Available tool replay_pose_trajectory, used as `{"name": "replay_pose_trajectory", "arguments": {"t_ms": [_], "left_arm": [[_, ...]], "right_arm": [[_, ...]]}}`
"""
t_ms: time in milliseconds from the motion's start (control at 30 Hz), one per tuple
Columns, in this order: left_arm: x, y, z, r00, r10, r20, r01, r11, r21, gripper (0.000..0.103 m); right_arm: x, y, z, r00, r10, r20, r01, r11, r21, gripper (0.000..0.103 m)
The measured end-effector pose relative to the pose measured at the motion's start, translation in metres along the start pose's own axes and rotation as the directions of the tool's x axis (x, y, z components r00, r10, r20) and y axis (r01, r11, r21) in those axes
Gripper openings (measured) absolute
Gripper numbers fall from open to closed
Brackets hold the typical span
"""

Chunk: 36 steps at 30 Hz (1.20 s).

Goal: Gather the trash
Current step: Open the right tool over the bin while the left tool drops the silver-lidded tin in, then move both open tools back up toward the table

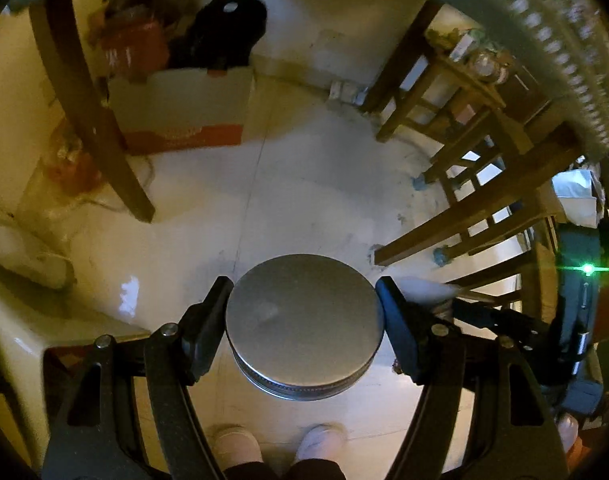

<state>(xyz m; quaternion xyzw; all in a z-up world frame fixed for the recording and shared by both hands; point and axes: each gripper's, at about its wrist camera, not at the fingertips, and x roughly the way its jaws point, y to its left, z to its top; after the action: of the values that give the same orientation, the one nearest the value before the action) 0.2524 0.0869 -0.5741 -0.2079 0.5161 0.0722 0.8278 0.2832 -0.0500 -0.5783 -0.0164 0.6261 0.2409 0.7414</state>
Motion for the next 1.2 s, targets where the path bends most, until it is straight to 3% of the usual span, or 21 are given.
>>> {"name": "replay_pose_trajectory", "arguments": {"t_ms": [300, 467, 700, 967, 1200], "left_arm": [[0.057, 0.006, -0.015, 0.996, -0.019, -0.084, 0.019, 1.0, 0.001, 0.071], [0.089, -0.013, -0.019, 0.986, -0.056, -0.158, 0.061, 0.998, 0.026, 0.072], [0.129, -0.038, -0.022, 0.968, -0.028, -0.251, 0.051, 0.995, 0.084, 0.073], [0.109, -0.05, -0.021, 0.967, 0.001, -0.253, 0.036, 0.989, 0.141, 0.073], [0.034, -0.06, 0.003, 0.983, 0.012, -0.184, 0.017, 0.988, 0.156, 0.073]], "right_arm": [[0.032, -0.023, -0.006, 0.999, -0.004, -0.043, 0.007, 0.998, 0.063, 0.061], [0.025, -0.045, -0.011, 0.996, -0.074, -0.044, 0.077, 0.993, 0.088, 0.061], [0.0, -0.051, -0.005, 0.993, -0.117, 0.008, 0.116, 0.986, 0.116, 0.061], [-0.025, -0.048, -0.001, 0.994, -0.102, 0.036, 0.097, 0.986, 0.134, 0.061], [-0.077, -0.032, 0.008, 0.992, -0.105, 0.069, 0.096, 0.988, 0.12, 0.061]]}}
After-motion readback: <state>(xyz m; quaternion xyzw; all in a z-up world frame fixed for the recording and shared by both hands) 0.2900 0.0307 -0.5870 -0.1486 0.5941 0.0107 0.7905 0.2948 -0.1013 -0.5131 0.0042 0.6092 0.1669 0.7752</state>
